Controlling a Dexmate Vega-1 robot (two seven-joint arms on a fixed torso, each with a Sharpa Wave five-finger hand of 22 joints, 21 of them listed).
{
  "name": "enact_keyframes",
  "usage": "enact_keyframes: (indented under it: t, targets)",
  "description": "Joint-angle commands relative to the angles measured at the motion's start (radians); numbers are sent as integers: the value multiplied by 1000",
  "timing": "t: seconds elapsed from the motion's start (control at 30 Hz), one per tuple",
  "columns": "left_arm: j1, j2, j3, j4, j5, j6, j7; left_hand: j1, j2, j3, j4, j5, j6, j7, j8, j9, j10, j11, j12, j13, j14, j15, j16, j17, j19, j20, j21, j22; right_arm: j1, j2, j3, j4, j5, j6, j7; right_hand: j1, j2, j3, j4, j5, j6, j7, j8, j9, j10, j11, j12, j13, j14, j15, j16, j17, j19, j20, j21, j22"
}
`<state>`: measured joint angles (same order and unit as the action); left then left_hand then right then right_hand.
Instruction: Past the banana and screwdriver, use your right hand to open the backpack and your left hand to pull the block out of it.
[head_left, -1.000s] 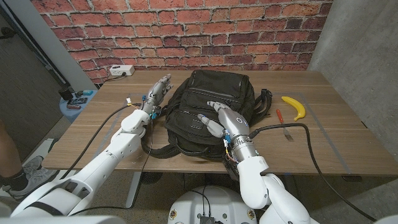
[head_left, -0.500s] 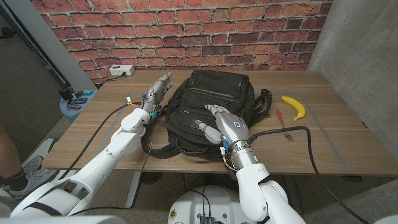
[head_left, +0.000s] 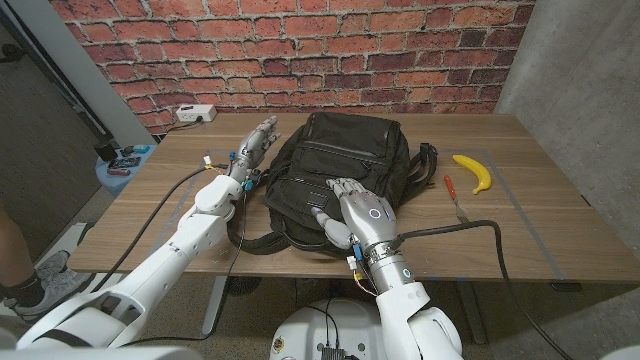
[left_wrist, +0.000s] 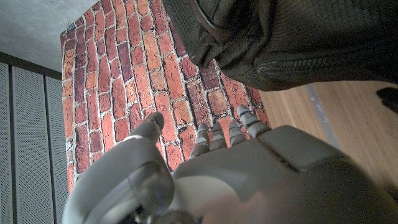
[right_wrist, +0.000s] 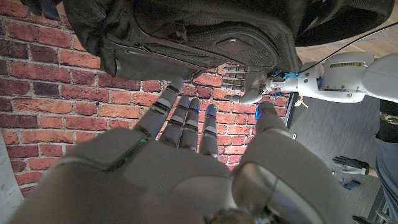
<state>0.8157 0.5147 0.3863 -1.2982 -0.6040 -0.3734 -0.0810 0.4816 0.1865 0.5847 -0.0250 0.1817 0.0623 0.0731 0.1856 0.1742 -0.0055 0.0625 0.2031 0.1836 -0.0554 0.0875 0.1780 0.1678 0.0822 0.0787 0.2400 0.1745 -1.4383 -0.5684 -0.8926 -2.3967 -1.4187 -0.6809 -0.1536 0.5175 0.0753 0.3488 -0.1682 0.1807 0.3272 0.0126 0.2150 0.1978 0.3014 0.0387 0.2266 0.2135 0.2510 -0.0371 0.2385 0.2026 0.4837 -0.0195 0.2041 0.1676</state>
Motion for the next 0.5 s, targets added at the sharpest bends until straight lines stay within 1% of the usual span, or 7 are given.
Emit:
enact_keyframes:
  t: [0.03,0.23,0.4,0.5]
  targets:
    - [42,18,-17,-47,4,-8,35,10,-3,2,-5,7,-1,2,-1,5,0,1,-1,3,7,6,3,3,8,-3,-4,3,-51,27,34,58,-116,58,-30,11,-3,-6,0,-5,10,-3,8,3,12,1,4,4,13,-12,7,3,14,-2,10,3]
    - [52,29,-24,-62,6,-1,45,10,-3,1,-6,7,-1,-1,-1,5,0,1,-1,3,7,5,3,3,9,-3,-5,3,-64,41,36,92,-197,60,-38,15,-9,-10,1,-5,22,-6,11,4,23,-5,7,4,28,-21,12,4,26,-7,12,4]
    - [53,31,-27,-62,6,-1,46,10,-3,1,-6,7,0,0,-1,5,1,1,0,3,7,5,3,3,10,-2,-6,3,-91,34,42,98,-218,64,-83,18,-11,-11,2,-4,25,-8,11,4,24,-10,6,5,39,-24,16,5,36,-11,13,4]
    - [51,33,-27,-62,8,-1,46,10,-3,0,-7,7,-1,-1,-1,5,1,-2,0,3,7,5,3,3,11,-2,-6,3,-100,25,45,100,-243,70,-83,22,-14,-13,1,-4,28,-10,11,4,27,-15,6,5,42,-29,17,7,41,-13,13,4]
